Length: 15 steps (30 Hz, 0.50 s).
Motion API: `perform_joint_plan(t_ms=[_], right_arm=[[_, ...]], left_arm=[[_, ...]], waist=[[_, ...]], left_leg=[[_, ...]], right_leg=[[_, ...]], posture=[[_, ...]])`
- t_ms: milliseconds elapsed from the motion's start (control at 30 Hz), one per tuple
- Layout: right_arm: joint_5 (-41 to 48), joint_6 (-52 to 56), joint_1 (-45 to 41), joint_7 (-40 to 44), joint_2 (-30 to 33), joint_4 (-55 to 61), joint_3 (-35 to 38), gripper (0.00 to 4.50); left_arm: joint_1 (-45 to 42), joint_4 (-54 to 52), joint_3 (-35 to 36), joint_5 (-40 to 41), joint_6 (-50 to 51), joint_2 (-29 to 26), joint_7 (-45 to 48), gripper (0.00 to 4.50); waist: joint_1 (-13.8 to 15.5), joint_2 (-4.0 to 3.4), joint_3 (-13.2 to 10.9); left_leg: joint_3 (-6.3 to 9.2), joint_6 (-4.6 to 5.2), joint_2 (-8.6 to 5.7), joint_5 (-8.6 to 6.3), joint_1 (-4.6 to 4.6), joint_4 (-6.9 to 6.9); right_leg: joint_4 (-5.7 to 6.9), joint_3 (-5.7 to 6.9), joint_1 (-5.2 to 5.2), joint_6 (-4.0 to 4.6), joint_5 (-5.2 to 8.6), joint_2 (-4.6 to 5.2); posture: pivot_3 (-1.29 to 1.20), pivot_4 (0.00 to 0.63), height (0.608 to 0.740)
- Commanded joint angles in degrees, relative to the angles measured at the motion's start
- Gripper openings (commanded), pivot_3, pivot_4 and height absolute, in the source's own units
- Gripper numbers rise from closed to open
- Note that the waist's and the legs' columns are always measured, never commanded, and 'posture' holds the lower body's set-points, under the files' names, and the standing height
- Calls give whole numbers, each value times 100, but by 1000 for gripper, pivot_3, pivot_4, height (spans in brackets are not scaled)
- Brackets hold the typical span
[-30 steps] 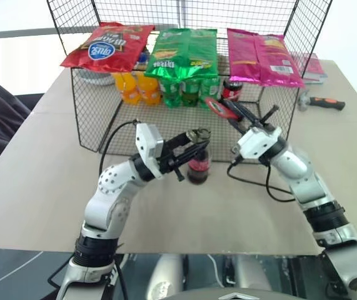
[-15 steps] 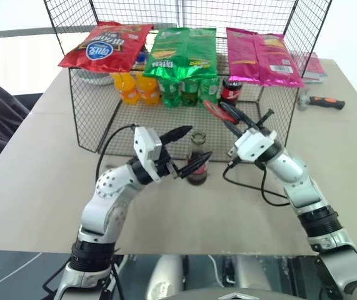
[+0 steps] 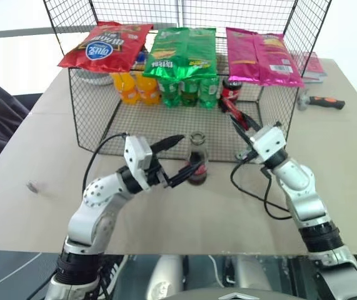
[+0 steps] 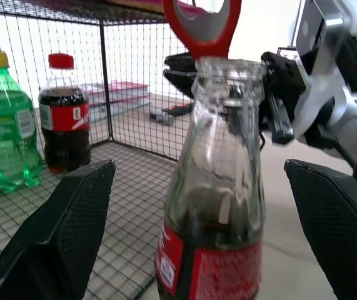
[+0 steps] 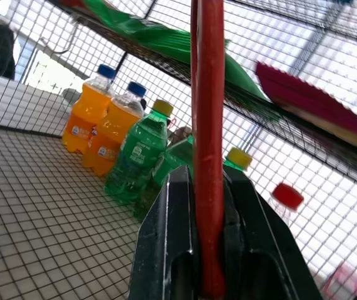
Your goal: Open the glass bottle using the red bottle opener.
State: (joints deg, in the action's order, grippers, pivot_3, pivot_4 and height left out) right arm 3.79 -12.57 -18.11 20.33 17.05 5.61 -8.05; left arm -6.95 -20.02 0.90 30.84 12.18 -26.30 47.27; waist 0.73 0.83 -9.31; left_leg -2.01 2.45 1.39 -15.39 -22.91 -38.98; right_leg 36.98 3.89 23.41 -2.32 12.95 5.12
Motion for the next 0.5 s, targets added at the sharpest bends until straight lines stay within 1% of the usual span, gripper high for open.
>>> perform_joint_plan(t_ms=[33, 167, 233, 333, 400, 500], right_arm=[[855, 1035, 185, 154, -35, 770, 258, 0], [2404, 3045, 626, 511, 293, 1574, 500, 0], [3011, 3883, 857, 700, 646, 1880, 662, 0], [3955, 5146, 1074, 736, 1106, 2168, 930, 0], [4457, 5870, 1230, 844, 1434, 2288, 996, 0], [4808, 6437, 1425, 888, 1690, 2414, 959, 0]], left_arm=[[135, -322, 192, 102, -76, -80, 25, 4478], [538, -453, 363, 148, -90, -168, 33, 4478], [731, -525, 462, 175, -102, -229, 43, 4478], [944, -546, 644, 219, -121, -284, 36, 4478], [1090, -491, 767, 200, -172, -289, 27, 4478], [1306, -298, 841, 6, -371, -260, 37, 4478]], waist=[[-2, -1, -1], [3, -1, -1], [14, -2, -1], [10, -8, -5], [8, -9, -5], [9, -9, -5]], left_leg=[[0, 0, 0, 0, 0, 0], [0, 1, 2, -1, 0, 3], [0, 3, 2, -2, -2, 7], [1, 11, 2, -7, -5, 10], [0, 13, 2, -9, -5, 10], [0, 14, 2, -10, -5, 13]], right_leg=[[0, 0, 0, 0, 0, 0], [-1, -1, 1, 1, 0, 2], [-6, 1, 1, 2, 0, 5], [-12, 4, 3, 23, 12, 9], [-12, 3, 4, 24, 13, 11], [-13, 5, 5, 24, 14, 12]], posture=[[0, 150, 709], [0, 150, 709], [0, 150, 709], [0, 150, 709], [0, 150, 709], [0, 150, 709]])
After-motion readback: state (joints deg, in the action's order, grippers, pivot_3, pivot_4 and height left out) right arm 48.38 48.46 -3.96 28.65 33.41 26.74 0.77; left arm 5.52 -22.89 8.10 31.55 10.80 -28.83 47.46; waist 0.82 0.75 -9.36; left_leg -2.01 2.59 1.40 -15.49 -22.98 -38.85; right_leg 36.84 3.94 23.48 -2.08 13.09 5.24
